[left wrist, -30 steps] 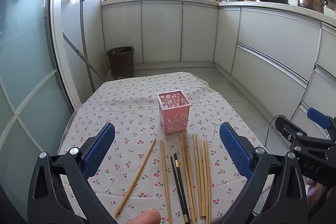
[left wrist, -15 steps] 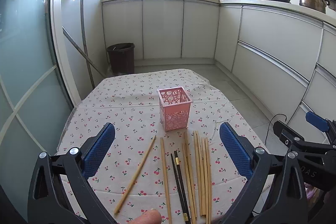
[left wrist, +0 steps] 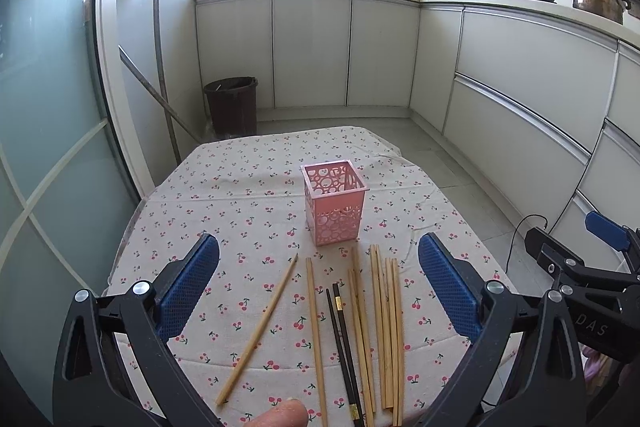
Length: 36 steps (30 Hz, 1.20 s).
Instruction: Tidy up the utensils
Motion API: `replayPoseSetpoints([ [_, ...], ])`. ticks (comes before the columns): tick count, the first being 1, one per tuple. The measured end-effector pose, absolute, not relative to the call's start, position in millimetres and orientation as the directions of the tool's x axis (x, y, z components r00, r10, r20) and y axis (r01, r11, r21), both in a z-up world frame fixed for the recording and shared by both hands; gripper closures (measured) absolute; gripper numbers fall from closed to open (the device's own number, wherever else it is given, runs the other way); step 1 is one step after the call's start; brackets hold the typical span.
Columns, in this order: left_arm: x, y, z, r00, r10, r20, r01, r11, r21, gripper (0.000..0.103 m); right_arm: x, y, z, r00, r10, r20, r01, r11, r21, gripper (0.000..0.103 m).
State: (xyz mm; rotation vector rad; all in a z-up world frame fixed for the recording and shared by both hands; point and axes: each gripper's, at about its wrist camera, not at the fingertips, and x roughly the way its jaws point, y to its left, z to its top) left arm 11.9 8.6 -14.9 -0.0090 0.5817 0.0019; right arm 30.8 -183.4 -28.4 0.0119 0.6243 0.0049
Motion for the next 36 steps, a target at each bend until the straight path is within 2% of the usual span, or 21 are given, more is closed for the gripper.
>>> replayPoseSetpoints([
  [36,13.1,8.3,-18.4,0.824,0.012,-0.566,-0.01,1.0,0.006,0.007,33.7,-185.3,-33.1,0.797,0.009,-0.604,0.007,1.0,0.025,0.007],
])
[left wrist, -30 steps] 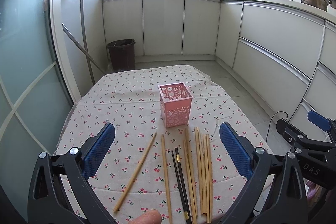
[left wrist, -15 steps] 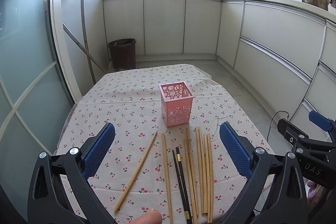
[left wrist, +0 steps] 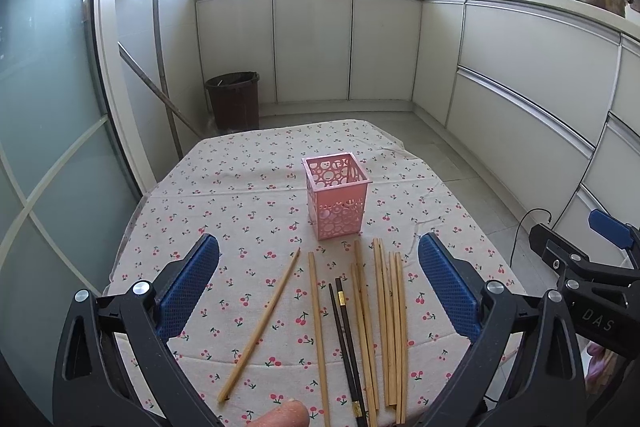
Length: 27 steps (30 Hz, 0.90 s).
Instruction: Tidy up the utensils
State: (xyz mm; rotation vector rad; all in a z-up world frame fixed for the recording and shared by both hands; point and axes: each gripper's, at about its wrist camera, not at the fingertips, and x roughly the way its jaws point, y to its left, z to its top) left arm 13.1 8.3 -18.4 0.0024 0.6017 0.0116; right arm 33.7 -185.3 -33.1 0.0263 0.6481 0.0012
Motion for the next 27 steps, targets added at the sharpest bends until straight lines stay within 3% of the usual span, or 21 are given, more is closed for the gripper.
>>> replayPoseSetpoints([
  [27,19.8,10.9,-28.9,0.789,0.023,-0.613,-0.028,1.0,0.001,0.007,35.2,-184.5,-38.0,0.786,0.004,-0.618,0.012,1.0,0.022,0.007],
])
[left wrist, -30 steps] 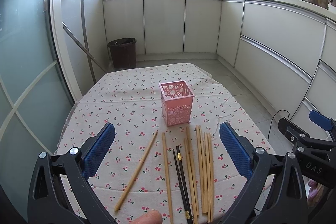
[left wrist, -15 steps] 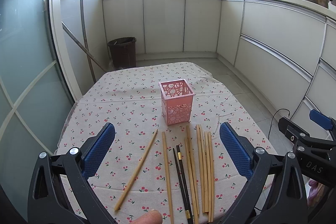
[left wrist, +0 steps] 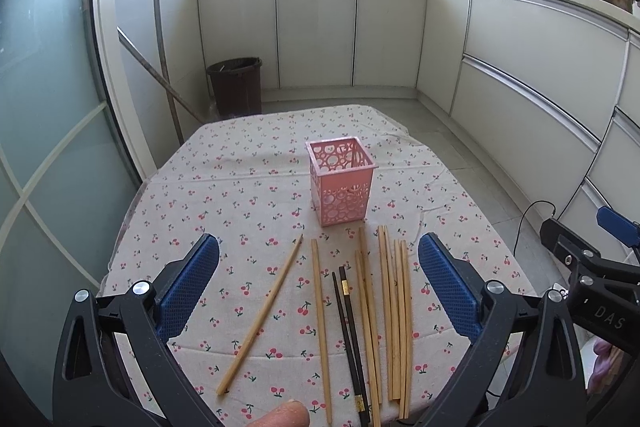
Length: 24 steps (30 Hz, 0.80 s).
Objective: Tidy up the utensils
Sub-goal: 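Lower the left gripper and grasp a single wooden chopstick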
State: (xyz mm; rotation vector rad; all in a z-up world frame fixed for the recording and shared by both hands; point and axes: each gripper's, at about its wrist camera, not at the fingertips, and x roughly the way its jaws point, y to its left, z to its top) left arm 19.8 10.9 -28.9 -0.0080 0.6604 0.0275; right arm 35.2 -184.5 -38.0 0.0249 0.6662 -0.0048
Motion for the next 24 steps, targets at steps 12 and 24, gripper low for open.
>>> replayPoseSetpoints([
  [12,87.6,36.7,-66.8,0.505,0.075,-0.86,-0.033,0.997,0.068,0.007,67.0,-191.3,-56.3,0.622,0.094,-0.777,0.004,0.992,0.122,0.007],
  [24,160.3,63.0,-123.1,0.287,0.031,-0.958,0.027,0.999,0.041,0.036,144.3,-202.7,-124.6,0.233,0.374,-0.898,0.165,0.895,0.415,0.007],
])
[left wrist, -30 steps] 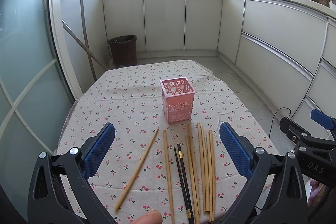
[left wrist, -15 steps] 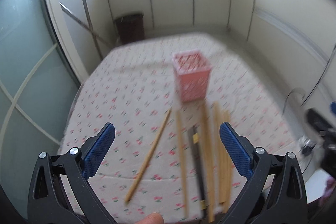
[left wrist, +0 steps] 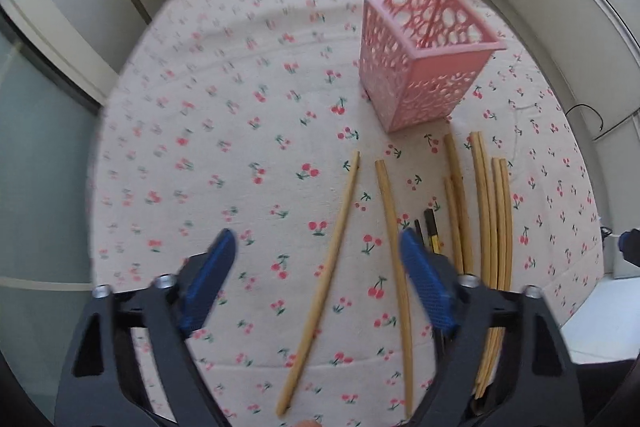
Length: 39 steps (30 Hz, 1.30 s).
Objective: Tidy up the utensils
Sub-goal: 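Lower the left gripper and grasp a single wooden chopstick, then lift the chopstick with the left gripper and carry it over the pink holder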
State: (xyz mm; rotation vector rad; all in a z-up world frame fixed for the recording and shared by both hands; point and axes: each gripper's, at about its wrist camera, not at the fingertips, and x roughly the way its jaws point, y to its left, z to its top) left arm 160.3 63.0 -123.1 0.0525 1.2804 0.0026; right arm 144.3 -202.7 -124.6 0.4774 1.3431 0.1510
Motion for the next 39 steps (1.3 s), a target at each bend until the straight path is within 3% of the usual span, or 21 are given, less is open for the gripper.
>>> replayPoseSetpoints([
  [3,175.7,67.8,-143.4,0.228,0.002,-0.974,-0.004,1.0,0.001,0.05,159.8,-200.5,-145.8,0.214,0.369,-0.905,0.185,0.894,0.408,0.007],
  [11,197.4,65.7,-173.4,0.183,0.02,-0.983,0.005,1.0,0.022,0.071,193.9,-203.7,-177.0,0.148,0.404,-0.903,0.287,0.856,0.43,0.007],
  [15,194.7,55.2,-173.6,0.214,0.03,-0.976,0.036,0.999,0.039,0.096,203.5,-191.6,-187.3,0.121,0.408,-0.905,0.3,0.854,0.425,0.007],
  [16,194.3,50.9,-175.2,0.219,0.036,-0.975,0.039,0.998,0.046,0.098,205.0,-188.8,-190.0,0.119,0.399,-0.909,0.307,0.856,0.416,0.01],
  [18,192.9,50.3,-175.4,0.226,0.018,-0.974,0.028,0.999,0.025,0.098,207.7,-183.1,-195.1,0.109,0.381,-0.918,0.307,0.865,0.396,0.025],
  [20,190.6,52.7,-172.7,0.231,0.0,-0.973,0.01,1.0,0.003,0.098,210.7,-175.8,-200.2,0.101,0.362,-0.927,0.302,0.877,0.375,0.05],
  [22,187.4,58.5,-163.7,0.243,-0.026,-0.97,0.002,1.0,-0.026,0.098,213.3,-170.6,-202.0,0.11,0.334,-0.936,0.298,0.887,0.351,0.057],
  [32,174.7,82.3,-124.7,0.293,-0.078,-0.953,0.007,0.997,-0.079,0.098,221.8,-148.1,-203.8,0.135,0.256,-0.957,0.238,0.929,0.282,0.061],
  [39,173.8,85.4,-129.3,0.317,-0.062,-0.946,-0.01,0.998,-0.069,0.098,222.5,-123.2,-203.0,0.168,0.161,-0.973,0.121,0.976,0.182,0.062],
])
